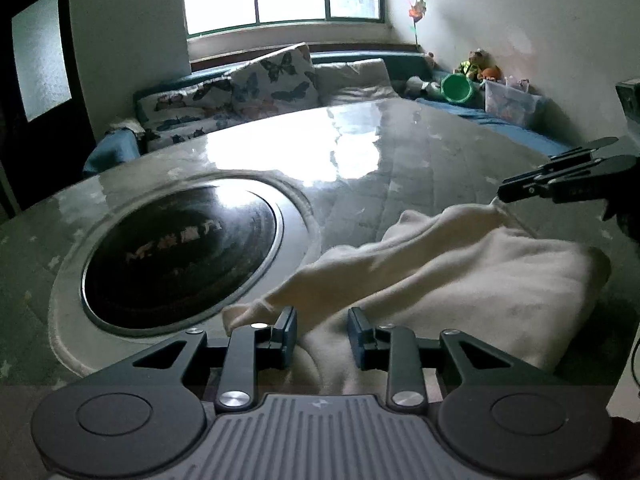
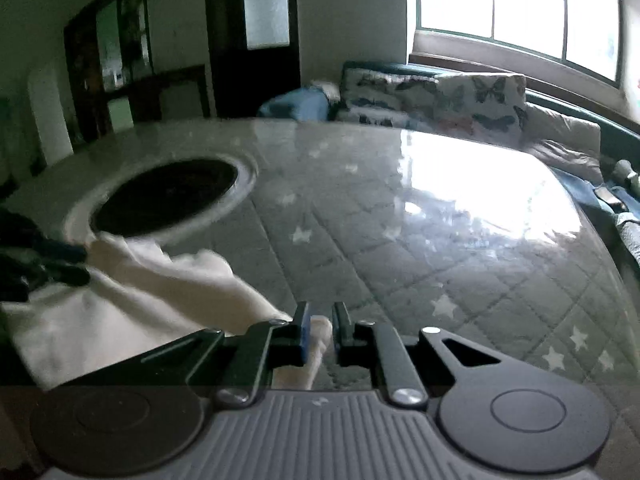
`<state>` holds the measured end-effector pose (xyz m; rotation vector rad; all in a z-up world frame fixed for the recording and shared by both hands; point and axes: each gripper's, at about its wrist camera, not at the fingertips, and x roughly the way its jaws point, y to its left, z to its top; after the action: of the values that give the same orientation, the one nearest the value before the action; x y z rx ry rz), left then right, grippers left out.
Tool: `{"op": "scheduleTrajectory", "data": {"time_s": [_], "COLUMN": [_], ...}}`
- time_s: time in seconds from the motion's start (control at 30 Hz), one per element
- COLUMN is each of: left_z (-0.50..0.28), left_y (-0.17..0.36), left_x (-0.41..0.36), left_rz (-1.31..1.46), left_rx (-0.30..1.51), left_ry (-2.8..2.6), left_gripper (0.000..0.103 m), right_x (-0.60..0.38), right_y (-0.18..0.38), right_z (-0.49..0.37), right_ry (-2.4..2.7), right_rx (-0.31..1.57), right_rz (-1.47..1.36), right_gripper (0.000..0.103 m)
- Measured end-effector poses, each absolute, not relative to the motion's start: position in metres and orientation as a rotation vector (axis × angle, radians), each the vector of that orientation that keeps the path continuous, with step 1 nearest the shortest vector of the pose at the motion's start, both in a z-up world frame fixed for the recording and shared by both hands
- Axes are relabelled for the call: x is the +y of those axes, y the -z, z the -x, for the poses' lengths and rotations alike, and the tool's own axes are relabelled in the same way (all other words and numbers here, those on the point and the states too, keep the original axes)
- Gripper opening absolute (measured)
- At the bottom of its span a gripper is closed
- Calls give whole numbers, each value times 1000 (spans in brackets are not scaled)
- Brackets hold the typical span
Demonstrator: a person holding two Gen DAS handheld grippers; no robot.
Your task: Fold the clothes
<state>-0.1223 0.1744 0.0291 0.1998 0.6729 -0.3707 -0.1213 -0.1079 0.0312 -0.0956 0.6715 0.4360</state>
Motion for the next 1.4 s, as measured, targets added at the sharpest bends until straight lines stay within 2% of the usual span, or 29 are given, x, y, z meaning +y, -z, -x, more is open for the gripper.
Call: {"op": "scheduleTrajectory", "data": {"time_s": [0.2,0.4,0.47,0.63,0.83,1.17,1.4], "left_z": [122,125,120,99,84,82,89], "left_y": [-34,-32,-30,-22,-19,-22,-26], "left_x": [177,167,161,158,165,171,173], "left_rz": [-159,-159,-168,-162,-106,-89,-76], "left_rx": [659,656,656,683,710,708,711], "left_ry": [354,392,395,372,340,320,303], "left_gripper": [32,32,32,32,34,38,41], "right_x": [-84,-59,-54,-49,-39,-3,-8], "right_y": [-42,-34,-28,-20,-37,-18,-22], "right_z": [155,184,189,194,173,113,120], "right_ry": [-577,-674,-683,-689,-698,-640,-622], "right_rx": [628,622,630,659,650,738,712], "right_rz": [89,120,137,162,186,182,183], "right_gripper": [13,24,35,35,36,36,37]}}
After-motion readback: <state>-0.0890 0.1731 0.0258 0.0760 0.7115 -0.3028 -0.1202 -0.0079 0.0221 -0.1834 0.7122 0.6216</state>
